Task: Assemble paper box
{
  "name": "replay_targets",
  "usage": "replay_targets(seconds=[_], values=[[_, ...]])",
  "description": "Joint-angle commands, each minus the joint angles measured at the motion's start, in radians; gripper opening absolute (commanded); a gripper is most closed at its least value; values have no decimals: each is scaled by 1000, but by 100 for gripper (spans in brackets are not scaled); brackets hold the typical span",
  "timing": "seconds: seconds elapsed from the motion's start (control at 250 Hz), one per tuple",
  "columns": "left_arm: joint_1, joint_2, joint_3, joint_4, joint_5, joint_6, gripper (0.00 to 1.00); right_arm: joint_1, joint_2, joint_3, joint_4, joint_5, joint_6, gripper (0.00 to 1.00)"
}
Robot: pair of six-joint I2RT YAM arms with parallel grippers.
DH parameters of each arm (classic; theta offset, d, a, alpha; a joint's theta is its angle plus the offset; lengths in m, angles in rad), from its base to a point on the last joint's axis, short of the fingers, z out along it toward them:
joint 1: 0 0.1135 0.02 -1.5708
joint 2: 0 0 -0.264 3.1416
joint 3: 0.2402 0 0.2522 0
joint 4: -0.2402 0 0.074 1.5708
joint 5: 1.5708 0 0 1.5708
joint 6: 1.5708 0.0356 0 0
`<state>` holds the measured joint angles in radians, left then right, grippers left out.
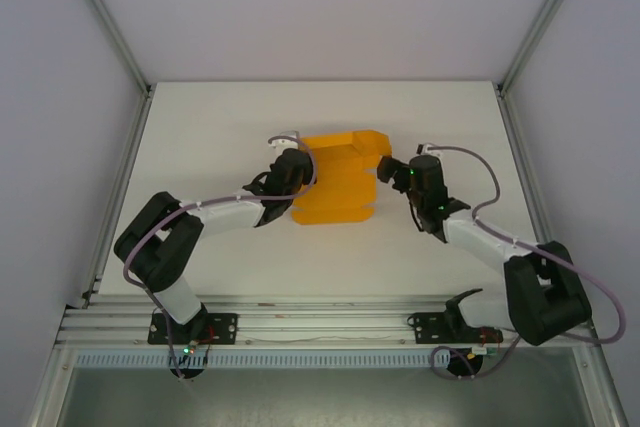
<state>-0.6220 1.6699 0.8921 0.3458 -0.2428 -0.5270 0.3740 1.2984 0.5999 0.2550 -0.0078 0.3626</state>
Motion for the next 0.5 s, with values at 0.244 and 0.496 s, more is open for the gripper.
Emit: replay_targets(seconds=[0.244, 0.496], values=[[-4, -26, 65, -65, 18, -47, 0, 0, 61, 46, 95, -125, -51, 100], [-4, -6, 70, -33, 49, -53, 0, 6, 142, 78, 117, -331, -85, 100]])
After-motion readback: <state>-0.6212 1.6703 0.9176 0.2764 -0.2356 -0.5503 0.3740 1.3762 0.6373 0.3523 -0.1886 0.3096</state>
